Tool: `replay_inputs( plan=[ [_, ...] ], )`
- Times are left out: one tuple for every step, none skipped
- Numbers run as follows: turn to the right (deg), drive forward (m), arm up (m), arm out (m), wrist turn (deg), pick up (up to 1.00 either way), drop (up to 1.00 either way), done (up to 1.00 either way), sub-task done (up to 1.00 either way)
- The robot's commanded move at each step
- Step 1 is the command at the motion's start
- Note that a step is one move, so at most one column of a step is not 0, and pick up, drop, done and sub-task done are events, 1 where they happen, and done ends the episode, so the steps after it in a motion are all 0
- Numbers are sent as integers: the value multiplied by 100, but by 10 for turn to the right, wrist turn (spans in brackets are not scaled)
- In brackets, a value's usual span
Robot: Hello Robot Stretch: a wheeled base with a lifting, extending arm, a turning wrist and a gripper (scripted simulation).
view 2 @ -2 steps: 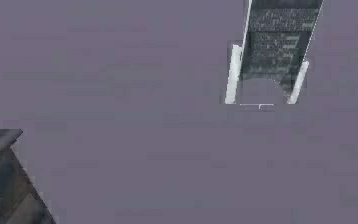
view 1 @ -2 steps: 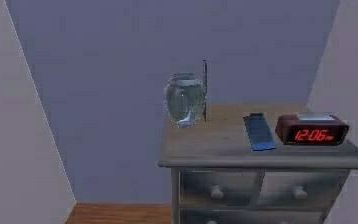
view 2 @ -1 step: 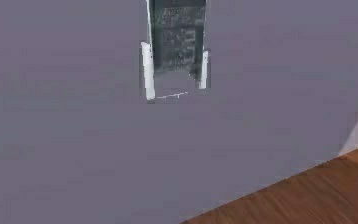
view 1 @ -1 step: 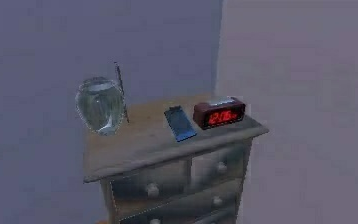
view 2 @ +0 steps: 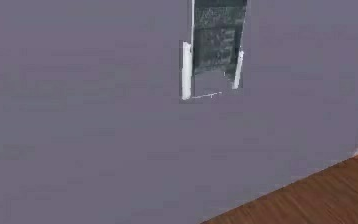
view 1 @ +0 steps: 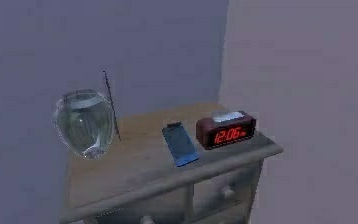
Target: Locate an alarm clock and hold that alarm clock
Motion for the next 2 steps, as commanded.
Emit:
replay_inputs(
  plan=[
    [-450,0,0,0,0,0,0,0,0],
    [-270,0,0,0,0,0,0,0,0]
  ],
)
